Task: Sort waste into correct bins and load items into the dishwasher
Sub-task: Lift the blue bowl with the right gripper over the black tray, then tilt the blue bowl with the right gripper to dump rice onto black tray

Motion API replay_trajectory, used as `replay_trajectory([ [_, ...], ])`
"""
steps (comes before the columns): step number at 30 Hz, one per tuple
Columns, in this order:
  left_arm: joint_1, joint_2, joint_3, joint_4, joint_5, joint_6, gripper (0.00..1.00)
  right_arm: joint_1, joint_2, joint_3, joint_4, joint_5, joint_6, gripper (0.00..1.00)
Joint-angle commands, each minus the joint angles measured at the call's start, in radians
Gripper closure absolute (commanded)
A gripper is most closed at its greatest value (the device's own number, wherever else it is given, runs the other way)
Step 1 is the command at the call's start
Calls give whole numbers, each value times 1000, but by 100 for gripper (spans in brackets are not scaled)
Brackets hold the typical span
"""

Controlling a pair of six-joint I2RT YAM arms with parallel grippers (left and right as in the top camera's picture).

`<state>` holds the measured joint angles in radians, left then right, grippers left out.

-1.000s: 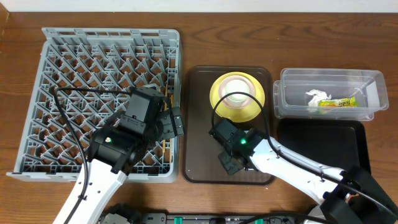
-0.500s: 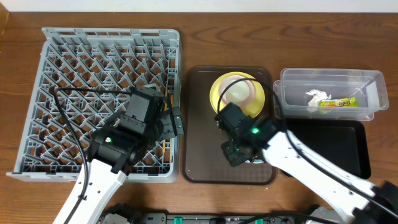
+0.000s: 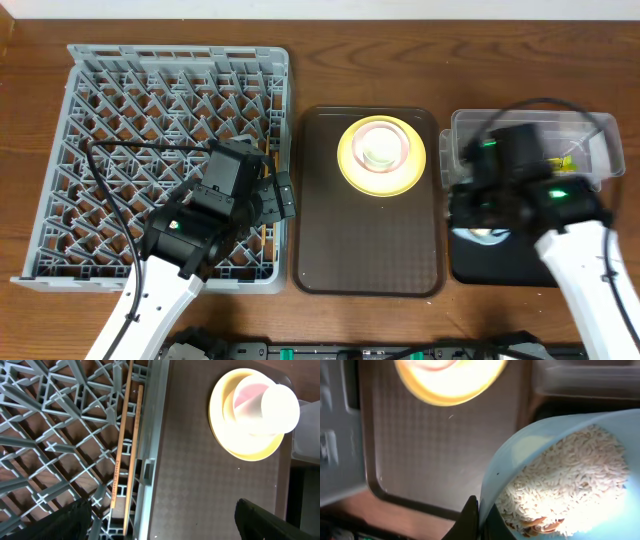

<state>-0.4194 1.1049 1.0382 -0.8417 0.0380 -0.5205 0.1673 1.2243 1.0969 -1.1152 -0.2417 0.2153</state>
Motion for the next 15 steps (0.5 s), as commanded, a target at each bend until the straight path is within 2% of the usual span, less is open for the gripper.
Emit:
replay_trajectory([
  [1,4,1,6,-3,-13,-1,7,-179,-23,13,-10,-170,-106,99],
  [10,4,1,6,-3,-13,-1,7,-441,-23,-25,-51,-251,-215,99],
  [15,4,1,6,-3,-13,-1,7,-554,-23,-109,-18,-416,-275,99],
])
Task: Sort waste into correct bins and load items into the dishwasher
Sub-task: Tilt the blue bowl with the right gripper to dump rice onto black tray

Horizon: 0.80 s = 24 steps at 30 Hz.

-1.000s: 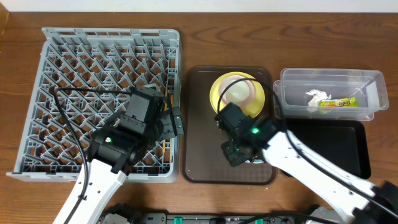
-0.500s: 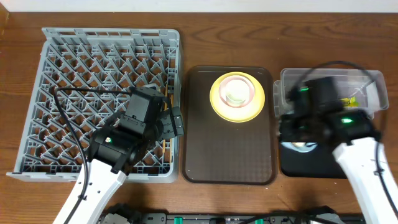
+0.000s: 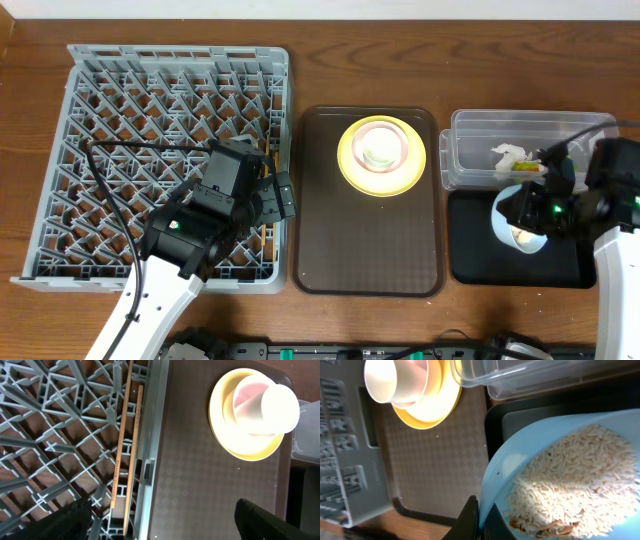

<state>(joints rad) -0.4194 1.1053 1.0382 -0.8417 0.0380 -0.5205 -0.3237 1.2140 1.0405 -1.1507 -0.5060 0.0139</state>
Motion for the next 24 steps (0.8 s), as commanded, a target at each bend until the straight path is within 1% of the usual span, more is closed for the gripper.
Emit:
replay_trajectory([
  [1,4,0,6,-3,-13,-1,7,-88,-13,-77,34,-193,-79,99],
  [6,4,0,6,-3,-13,-1,7,-219,-12,-201,108,-386,-137,99],
  [11,4,0,6,-3,-13,-1,7,-372,-12,-279,126,-583,-226,99],
  [13,4,0,6,-3,-13,-1,7,-434,-12,-304,140,-620,-240,99],
  [18,4,0,6,-3,-13,-1,8,-575,-12,-351,145,-642,-300,99],
  [20,4,0,6,-3,-13,-1,8,-627,-12,-372,145,-702,-358,99],
  [24,4,0,6,-3,-13,-1,8,-694,-11,-406,145,-790,-382,99],
])
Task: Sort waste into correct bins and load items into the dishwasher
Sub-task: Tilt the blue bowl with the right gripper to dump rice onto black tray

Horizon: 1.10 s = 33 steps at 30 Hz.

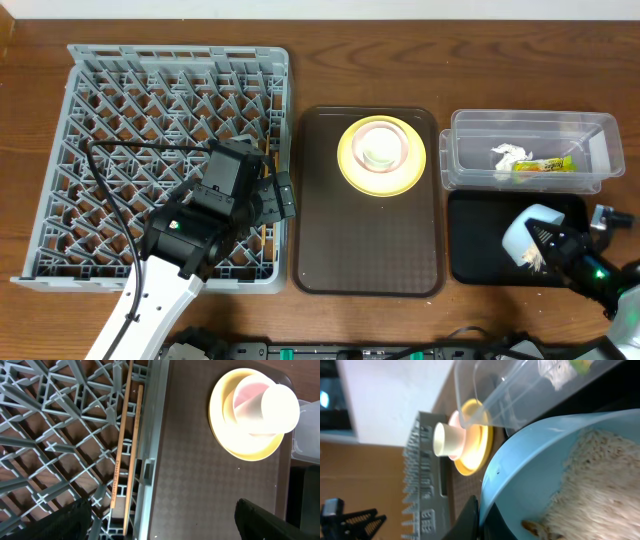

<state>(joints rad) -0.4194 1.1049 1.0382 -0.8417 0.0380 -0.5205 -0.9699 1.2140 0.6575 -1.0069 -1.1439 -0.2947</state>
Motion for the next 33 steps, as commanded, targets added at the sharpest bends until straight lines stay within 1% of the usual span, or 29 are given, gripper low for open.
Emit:
replay_trajectory([
  [1,4,1,6,-3,-13,-1,7,-68,-11,-33,3,-178,-77,99],
  [6,4,1,6,-3,-13,-1,8,-130,-11,-64,32,-243,-100,99],
  [13,4,1,6,-3,-13,-1,7,-145,-11,-72,81,-377,-99,99],
  [18,4,1,6,-3,-13,-1,8,-144,-11,-78,71,-384,-99,99],
  [23,4,1,6,-3,-13,-1,8,-144,-11,-85,102,-384,-114,99],
  [26,4,1,6,-3,-13,-1,8,-144,-11,-85,93,-416,-113,99],
  [29,4,1,6,-3,-13,-1,7,-144,-11,-85,147,-409,-185,99],
  [30,4,1,6,-3,-13,-1,7,-144,-11,-85,159,-393,-184,99],
  [33,4,1,6,-3,-13,-1,7,-143,-11,-85,116,-416,-175,99],
])
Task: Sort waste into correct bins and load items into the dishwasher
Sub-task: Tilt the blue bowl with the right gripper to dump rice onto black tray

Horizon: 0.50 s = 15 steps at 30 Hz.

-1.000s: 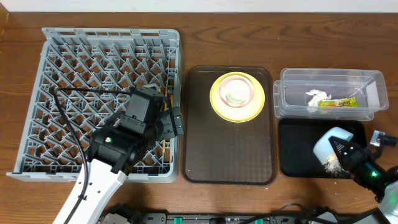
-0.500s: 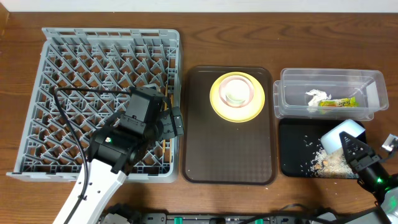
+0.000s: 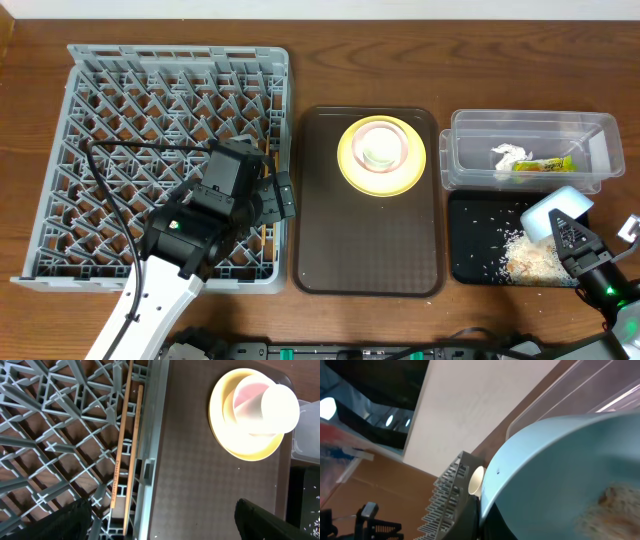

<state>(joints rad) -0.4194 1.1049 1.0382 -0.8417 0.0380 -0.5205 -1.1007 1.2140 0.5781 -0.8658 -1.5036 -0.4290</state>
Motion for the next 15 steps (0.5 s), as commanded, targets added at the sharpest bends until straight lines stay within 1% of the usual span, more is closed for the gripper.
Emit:
replay_trajectory([
  [1,4,1,6,-3,-13,-1,8,-13,-11,-6,-21,-56,-42,99],
  [4,4,1,6,-3,-13,-1,7,-13,-11,-6,9,-56,-50,99],
  [6,4,1,6,-3,-13,-1,8,-13,-11,-6,-21,-56,-5,99],
  [9,4,1,6,-3,-13,-1,8,-13,-11,-6,-36,-56,-66,99],
  [11,4,1,6,-3,-13,-1,8,-13,-12,-6,-76,-57,-56,99],
  [12,4,1,6,-3,-13,-1,8,-13,-11,-6,-95,-56,-73,99],
  [14,4,1,6,-3,-13,-1,7,-13,-11,-6,-86,-56,-92,99],
  [15,4,1,6,-3,-13,-1,7,-13,-11,-6,-98,-57,-75,99],
])
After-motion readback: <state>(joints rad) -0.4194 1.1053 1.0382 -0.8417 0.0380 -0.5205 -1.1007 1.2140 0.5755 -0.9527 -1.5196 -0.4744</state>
